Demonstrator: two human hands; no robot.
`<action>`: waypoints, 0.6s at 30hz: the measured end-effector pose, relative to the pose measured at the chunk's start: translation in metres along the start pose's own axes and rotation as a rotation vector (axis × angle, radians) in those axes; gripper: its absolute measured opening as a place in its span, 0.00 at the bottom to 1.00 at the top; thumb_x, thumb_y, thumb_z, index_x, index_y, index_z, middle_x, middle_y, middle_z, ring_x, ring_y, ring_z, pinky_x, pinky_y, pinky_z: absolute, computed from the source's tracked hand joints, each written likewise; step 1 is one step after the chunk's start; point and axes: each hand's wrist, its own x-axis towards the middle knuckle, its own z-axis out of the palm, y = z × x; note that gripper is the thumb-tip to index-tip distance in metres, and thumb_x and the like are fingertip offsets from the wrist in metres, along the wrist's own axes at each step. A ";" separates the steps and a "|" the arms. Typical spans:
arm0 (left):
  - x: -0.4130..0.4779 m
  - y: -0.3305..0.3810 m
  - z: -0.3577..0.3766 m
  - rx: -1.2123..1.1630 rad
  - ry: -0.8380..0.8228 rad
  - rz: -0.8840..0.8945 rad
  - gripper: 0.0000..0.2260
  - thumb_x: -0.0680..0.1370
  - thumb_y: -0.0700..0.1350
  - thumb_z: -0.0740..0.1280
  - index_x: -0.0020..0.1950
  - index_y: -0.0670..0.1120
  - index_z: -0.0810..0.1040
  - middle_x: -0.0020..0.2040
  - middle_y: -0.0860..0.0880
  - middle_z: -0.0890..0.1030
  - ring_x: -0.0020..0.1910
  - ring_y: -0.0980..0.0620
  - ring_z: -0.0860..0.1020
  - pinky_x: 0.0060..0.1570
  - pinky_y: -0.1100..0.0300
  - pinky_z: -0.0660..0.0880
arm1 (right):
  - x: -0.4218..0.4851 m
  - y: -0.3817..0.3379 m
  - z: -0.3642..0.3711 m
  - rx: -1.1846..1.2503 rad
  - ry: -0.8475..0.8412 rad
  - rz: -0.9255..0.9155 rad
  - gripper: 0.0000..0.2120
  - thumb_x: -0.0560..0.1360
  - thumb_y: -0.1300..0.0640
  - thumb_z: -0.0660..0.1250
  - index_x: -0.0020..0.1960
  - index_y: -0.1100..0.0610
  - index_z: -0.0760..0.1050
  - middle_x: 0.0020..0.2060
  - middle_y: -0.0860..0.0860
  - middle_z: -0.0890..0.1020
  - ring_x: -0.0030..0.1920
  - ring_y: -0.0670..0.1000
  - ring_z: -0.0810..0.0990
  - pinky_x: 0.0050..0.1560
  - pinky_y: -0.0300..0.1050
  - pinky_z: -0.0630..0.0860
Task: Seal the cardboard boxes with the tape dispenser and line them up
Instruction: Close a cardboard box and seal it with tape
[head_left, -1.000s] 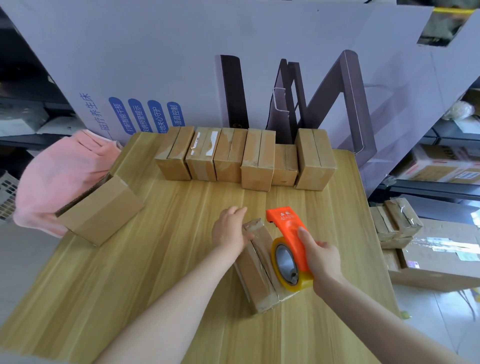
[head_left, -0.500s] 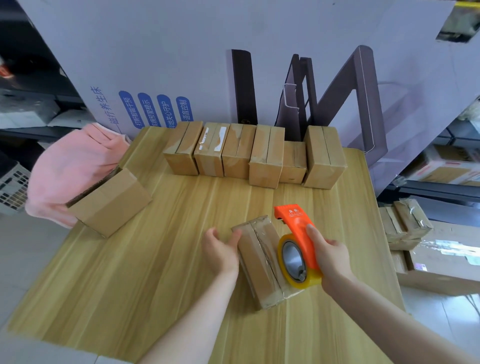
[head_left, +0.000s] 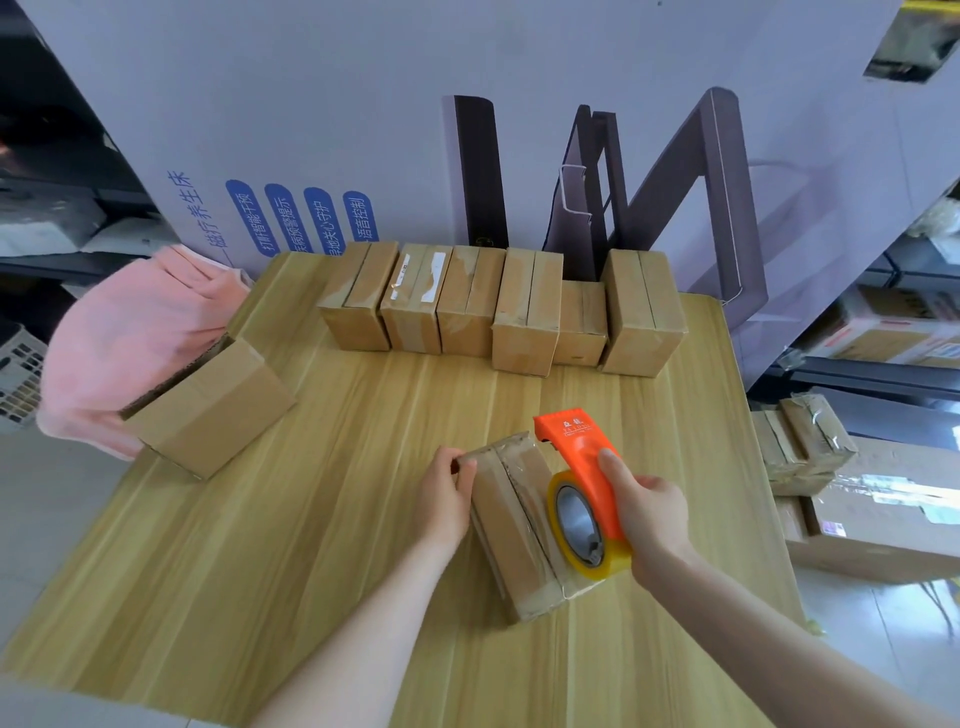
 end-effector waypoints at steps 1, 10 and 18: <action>-0.006 -0.002 0.001 -0.025 0.041 -0.009 0.09 0.81 0.48 0.60 0.55 0.44 0.74 0.48 0.50 0.79 0.47 0.50 0.77 0.44 0.57 0.72 | 0.000 -0.001 0.001 -0.004 -0.003 -0.004 0.21 0.73 0.44 0.70 0.35 0.61 0.75 0.28 0.54 0.76 0.28 0.52 0.74 0.29 0.42 0.69; -0.059 -0.009 -0.013 -0.146 0.176 -0.304 0.09 0.76 0.48 0.68 0.52 0.46 0.73 0.50 0.48 0.79 0.48 0.48 0.78 0.48 0.54 0.75 | 0.009 -0.024 0.026 -0.041 0.000 -0.126 0.21 0.73 0.43 0.69 0.36 0.61 0.76 0.29 0.56 0.77 0.31 0.53 0.74 0.32 0.43 0.70; -0.009 0.024 -0.012 0.046 -0.370 -0.246 0.27 0.75 0.56 0.69 0.70 0.45 0.70 0.65 0.51 0.76 0.61 0.51 0.75 0.58 0.59 0.72 | 0.019 -0.035 0.002 0.071 0.101 -0.111 0.22 0.73 0.45 0.70 0.39 0.65 0.77 0.31 0.56 0.74 0.30 0.53 0.72 0.32 0.44 0.68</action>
